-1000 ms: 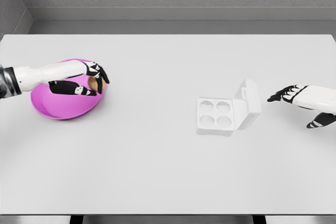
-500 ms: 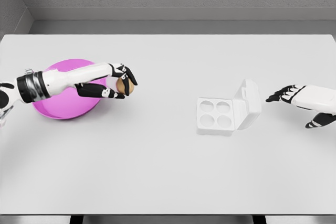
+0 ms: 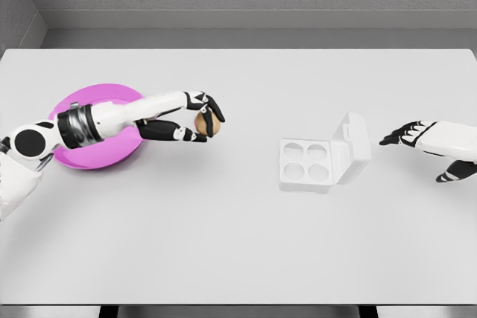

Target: Pack egg into the box and close the box lid

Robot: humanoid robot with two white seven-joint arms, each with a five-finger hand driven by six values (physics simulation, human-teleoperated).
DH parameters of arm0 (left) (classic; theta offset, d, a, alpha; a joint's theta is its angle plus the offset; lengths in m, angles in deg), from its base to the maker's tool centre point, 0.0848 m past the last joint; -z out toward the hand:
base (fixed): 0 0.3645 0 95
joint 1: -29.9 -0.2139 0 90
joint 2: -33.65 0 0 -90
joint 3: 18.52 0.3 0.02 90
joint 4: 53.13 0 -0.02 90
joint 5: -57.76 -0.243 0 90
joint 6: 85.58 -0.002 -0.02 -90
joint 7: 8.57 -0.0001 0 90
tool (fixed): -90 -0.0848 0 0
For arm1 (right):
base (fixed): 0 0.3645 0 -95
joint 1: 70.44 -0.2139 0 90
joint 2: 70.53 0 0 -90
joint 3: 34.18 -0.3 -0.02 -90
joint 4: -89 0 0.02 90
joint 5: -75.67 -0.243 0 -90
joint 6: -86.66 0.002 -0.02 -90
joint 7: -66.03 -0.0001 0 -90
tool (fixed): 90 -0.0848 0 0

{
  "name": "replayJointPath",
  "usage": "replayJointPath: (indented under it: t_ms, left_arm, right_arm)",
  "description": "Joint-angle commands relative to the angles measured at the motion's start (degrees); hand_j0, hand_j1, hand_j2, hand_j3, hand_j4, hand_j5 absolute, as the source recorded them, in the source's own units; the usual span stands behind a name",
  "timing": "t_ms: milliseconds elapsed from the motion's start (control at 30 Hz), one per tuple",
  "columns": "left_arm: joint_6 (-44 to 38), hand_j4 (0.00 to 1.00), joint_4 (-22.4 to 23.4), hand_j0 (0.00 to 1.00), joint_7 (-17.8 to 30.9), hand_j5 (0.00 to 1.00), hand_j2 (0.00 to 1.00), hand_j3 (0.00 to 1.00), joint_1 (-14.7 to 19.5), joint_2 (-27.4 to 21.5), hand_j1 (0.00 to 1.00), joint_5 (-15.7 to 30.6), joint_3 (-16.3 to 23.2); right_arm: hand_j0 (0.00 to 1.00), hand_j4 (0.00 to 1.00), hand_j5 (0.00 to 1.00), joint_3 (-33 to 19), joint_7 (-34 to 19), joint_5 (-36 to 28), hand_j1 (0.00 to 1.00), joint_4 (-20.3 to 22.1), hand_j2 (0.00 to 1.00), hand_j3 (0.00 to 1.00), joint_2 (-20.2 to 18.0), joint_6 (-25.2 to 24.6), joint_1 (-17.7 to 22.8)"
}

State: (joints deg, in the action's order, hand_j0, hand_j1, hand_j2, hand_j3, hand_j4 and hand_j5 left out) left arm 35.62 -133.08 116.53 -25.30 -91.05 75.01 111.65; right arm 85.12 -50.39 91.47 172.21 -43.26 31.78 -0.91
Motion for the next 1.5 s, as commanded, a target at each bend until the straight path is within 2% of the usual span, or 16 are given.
replayJointPath:
  t_ms: [0, 300, 767, 1300, 1467]
  left_arm:
    - [-0.1, 0.36, 0.0, 0.36, -0.1, 0.36, 0.36, 0.36, 0.0, 1.4, 0.36, 0.2, 0.0]
    - [-0.1, 0.36, 0.0, 0.36, -0.1, 0.36, 0.36, 0.36, 0.0, 5.3, 0.36, -0.1, 1.9]
    - [-0.1, 0.36, 0.5, 0.36, -0.1, 0.36, 0.36, 0.36, 0.1, 11.8, 0.36, -1.6, 2.3]
    - [1.1, 0.37, 4.5, 0.37, -0.1, 0.37, 0.37, 0.37, -0.9, 19.8, 0.37, 0.2, 2.3]
    - [1.2, 0.38, 6.8, 0.38, -0.1, 0.38, 0.38, 0.38, -1.5, 21.9, 0.38, 3.6, 2.2]
  right_arm:
    - [1.0, 1.0, 1.0, 0.0, 0.1, -0.3, 1.0, 0.1, 1.0, 1.0, -0.1, -0.1, 0.0]
    - [1.0, 1.0, 1.0, 0.0, 0.0, -0.3, 1.0, 0.1, 1.0, 1.0, 0.2, -0.1, 0.0]
    - [1.0, 1.0, 1.0, 0.0, 0.0, -0.3, 1.0, 0.1, 1.0, 1.0, -0.1, -0.1, 0.0]
    - [1.0, 1.0, 1.0, 0.0, 0.0, -0.3, 1.0, 0.0, 1.0, 1.0, -1.2, -0.1, 0.1]
    - [1.0, 1.0, 1.0, -0.2, -0.2, -0.3, 1.0, 0.0, 1.0, 1.0, -0.8, -0.1, 0.2]
